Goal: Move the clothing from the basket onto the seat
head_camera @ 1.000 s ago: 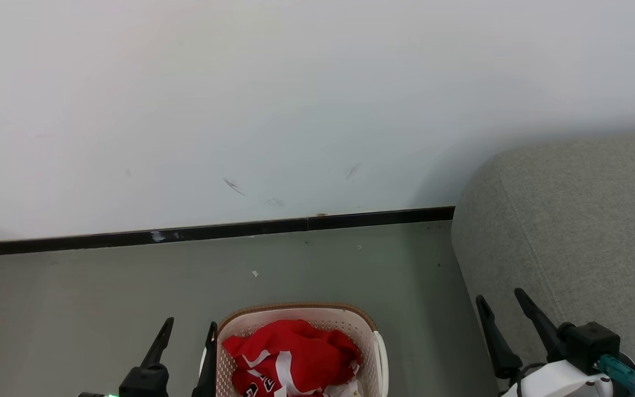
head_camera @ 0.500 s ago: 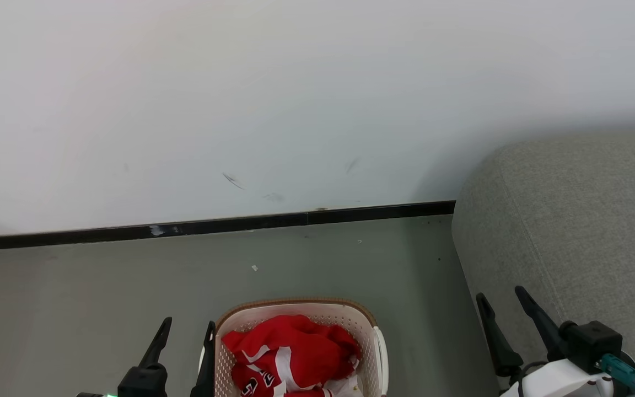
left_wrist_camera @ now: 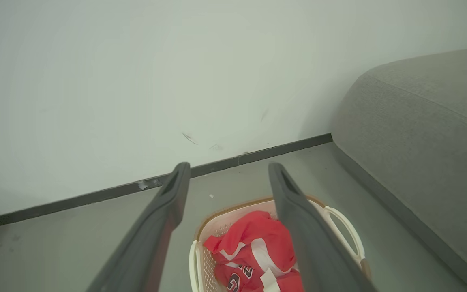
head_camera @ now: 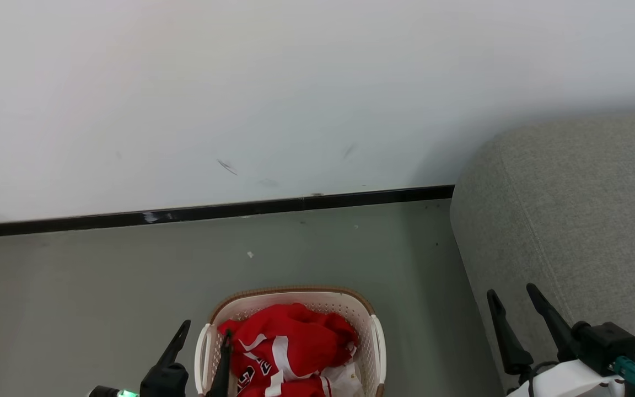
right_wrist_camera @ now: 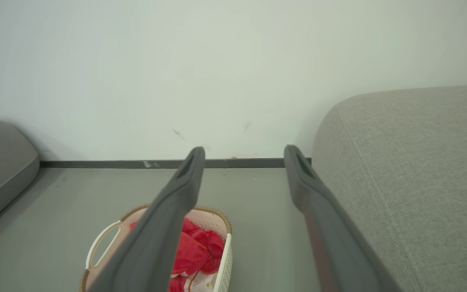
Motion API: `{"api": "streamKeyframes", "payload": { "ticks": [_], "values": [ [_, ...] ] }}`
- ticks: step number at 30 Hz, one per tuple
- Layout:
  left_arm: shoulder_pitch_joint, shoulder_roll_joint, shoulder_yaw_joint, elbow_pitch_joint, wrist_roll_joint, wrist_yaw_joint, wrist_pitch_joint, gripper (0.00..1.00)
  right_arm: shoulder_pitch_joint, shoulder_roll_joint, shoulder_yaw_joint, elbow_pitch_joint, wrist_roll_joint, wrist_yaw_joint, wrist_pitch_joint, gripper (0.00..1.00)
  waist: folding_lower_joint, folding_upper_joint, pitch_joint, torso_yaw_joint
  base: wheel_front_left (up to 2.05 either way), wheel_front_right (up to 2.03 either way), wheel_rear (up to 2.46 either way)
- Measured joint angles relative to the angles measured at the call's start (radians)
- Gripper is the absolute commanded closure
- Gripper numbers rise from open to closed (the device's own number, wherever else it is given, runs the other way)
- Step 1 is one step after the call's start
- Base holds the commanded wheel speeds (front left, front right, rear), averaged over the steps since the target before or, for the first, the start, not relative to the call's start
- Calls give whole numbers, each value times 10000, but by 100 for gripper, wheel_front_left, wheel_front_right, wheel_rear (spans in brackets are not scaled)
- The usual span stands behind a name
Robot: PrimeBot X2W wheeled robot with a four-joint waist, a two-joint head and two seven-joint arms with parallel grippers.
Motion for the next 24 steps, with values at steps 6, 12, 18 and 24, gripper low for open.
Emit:
{"api": "streamKeyframes", "payload": {
  "ticks": [6,12,18,24],
  "values": [
    [-570,2,-351,447,196,-267,0,0,-7,4,-136,-290,0,0,0,0,0,0,281,-66,0,0,0],
    [-1143,8,-792,1085,449,-533,0,0,-7,10,-345,-481,77,0,0,0,0,0,640,-162,0,0,0],
    [-1813,12,-1137,1781,794,-794,10,0,-31,17,-518,-646,105,0,0,0,0,0,1075,-290,0,0,0],
    [-2581,10,-1475,2637,1053,-1043,121,0,-113,19,-627,-959,276,0,-17,0,0,0,1680,-469,0,0,0]
  ]
}}
